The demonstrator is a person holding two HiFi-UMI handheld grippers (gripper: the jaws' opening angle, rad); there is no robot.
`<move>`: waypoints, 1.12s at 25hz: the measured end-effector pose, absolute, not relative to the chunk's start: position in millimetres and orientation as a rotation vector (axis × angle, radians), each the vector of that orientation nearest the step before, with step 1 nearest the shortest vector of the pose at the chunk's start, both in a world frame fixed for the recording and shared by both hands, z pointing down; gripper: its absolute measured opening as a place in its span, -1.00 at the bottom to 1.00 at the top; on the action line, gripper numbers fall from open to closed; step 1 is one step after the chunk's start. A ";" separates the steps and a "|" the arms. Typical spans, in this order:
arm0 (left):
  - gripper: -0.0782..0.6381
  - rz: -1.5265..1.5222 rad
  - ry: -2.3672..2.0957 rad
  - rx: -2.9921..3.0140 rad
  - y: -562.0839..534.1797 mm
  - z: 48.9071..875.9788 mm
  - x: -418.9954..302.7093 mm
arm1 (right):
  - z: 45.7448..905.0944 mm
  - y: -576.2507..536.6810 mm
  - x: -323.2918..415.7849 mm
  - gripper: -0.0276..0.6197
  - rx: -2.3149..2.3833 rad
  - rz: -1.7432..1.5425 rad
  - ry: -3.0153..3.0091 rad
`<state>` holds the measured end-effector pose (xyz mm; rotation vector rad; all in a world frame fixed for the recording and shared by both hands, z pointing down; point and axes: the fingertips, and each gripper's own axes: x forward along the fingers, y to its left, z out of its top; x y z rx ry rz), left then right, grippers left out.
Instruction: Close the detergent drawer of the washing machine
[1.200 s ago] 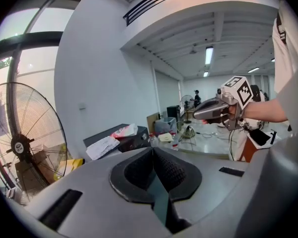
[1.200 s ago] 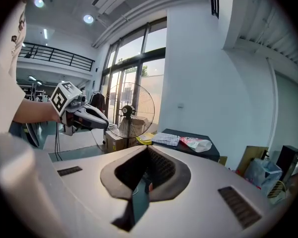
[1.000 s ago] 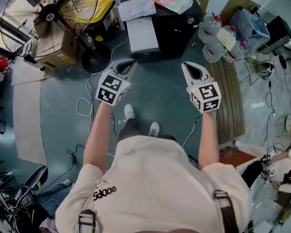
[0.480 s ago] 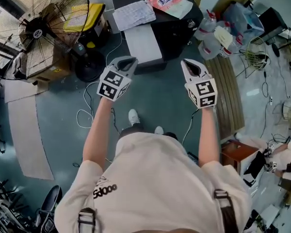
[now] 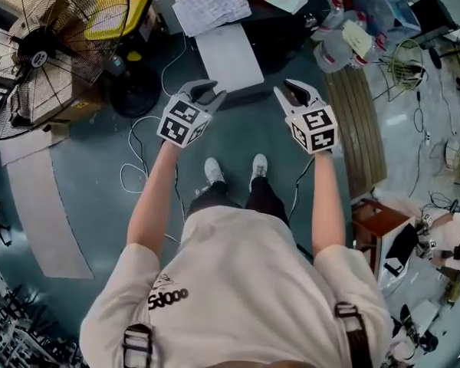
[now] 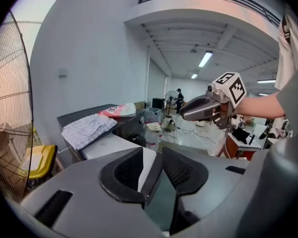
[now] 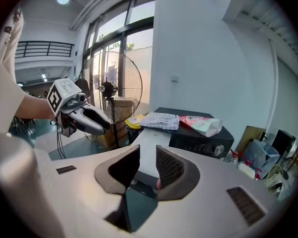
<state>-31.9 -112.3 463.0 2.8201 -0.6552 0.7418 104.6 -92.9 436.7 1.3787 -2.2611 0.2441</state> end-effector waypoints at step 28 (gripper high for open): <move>-0.52 0.901 -0.882 2.436 -108.4 637.6 -42.2 | 643.7 -114.2 133.9 -0.65 1.068 0.559 -2.143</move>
